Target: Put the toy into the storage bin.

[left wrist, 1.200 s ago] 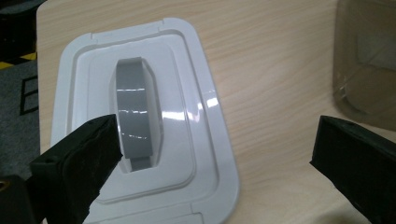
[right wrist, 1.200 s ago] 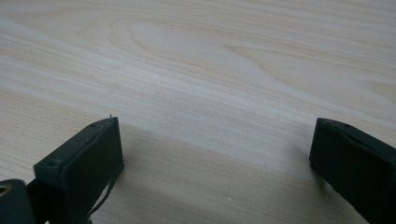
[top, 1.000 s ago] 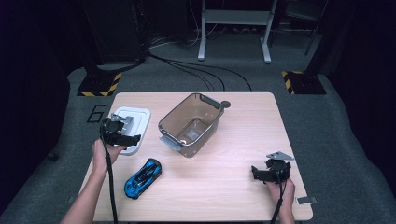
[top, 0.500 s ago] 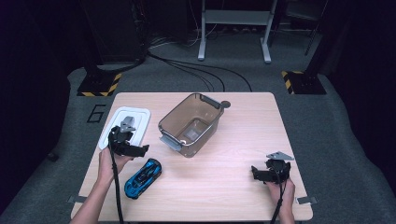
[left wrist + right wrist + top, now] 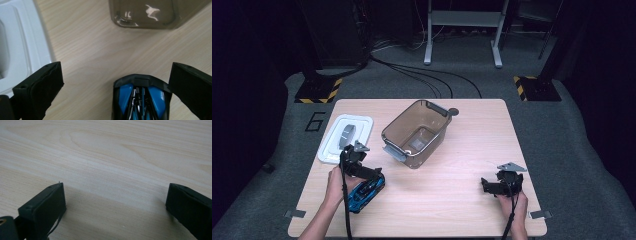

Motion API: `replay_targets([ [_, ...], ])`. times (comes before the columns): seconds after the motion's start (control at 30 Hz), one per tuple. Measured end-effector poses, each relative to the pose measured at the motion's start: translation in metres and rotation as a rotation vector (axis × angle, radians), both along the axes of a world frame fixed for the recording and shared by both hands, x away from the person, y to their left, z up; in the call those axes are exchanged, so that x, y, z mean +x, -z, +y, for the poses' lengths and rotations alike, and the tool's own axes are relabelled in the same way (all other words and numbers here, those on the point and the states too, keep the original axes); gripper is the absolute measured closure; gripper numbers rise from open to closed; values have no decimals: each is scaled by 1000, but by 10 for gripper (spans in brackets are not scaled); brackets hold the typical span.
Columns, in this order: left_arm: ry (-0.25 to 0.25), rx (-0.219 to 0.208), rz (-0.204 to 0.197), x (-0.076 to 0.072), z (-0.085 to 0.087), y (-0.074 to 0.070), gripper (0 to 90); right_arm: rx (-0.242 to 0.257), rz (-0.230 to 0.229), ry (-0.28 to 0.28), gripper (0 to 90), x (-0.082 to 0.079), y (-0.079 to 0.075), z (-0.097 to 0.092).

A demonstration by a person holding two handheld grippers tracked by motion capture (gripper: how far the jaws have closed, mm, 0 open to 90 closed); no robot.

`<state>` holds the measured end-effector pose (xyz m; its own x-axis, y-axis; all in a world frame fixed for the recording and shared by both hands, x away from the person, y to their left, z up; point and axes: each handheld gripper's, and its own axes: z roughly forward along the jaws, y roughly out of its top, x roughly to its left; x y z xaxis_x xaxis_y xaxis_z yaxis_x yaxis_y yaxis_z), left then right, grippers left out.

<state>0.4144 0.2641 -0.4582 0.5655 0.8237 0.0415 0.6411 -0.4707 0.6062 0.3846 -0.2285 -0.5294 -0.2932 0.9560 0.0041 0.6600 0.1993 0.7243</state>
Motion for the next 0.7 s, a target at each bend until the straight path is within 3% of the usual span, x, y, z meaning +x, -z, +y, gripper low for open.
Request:
replay_targets([
  [0.2,19,8,58,0,-12,13,0,0,0,0,20,0,0,0],
  [0.47,22,33,166,3,-22,28,0,0,0,0,20,0,0,0],
  [0.7,12,35,203,6,-25,35,66,0,0,0,20,0,0,0],
])
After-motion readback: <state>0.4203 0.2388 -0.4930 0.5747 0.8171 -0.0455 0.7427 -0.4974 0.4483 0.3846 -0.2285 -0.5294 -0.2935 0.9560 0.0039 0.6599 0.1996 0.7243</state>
